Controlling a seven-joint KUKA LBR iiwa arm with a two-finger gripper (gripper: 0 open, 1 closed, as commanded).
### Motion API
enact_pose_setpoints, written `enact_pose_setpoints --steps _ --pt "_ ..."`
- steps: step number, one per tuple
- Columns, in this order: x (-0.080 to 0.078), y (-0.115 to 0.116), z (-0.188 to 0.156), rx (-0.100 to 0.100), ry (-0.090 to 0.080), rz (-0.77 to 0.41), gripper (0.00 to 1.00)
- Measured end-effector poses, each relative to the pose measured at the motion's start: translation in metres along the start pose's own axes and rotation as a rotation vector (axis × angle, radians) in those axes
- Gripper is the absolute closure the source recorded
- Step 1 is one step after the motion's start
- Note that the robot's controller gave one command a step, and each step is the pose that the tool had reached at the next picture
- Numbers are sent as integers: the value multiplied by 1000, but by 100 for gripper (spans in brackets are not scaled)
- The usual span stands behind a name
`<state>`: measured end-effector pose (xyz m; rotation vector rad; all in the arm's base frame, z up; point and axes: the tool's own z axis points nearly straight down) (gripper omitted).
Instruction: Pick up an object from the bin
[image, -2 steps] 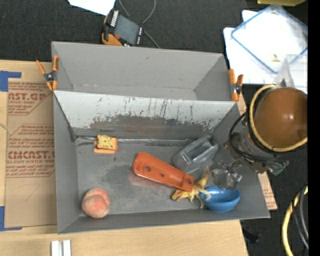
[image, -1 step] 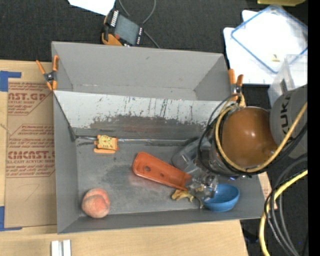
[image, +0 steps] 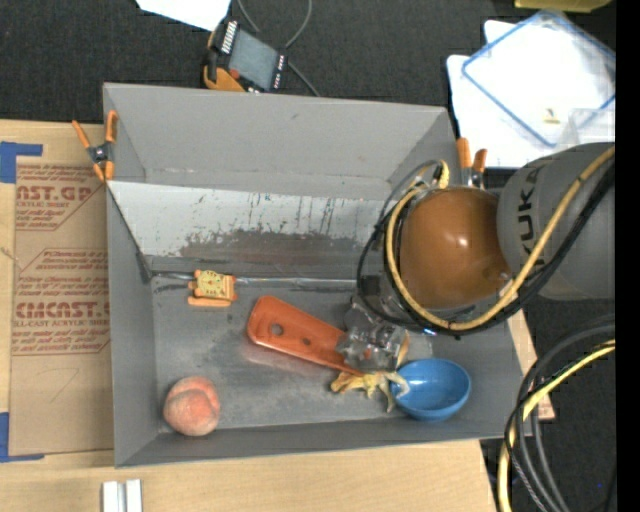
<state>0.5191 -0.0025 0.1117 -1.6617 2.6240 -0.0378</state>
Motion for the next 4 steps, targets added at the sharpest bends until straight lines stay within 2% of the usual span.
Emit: enact_pose_setpoints --steps 1,2,4 --pt "45 10 27 -24 8 -16 0" --pt "46 10 27 -26 11 -14 100" --pt "46 10 27 -26 12 -14 100"
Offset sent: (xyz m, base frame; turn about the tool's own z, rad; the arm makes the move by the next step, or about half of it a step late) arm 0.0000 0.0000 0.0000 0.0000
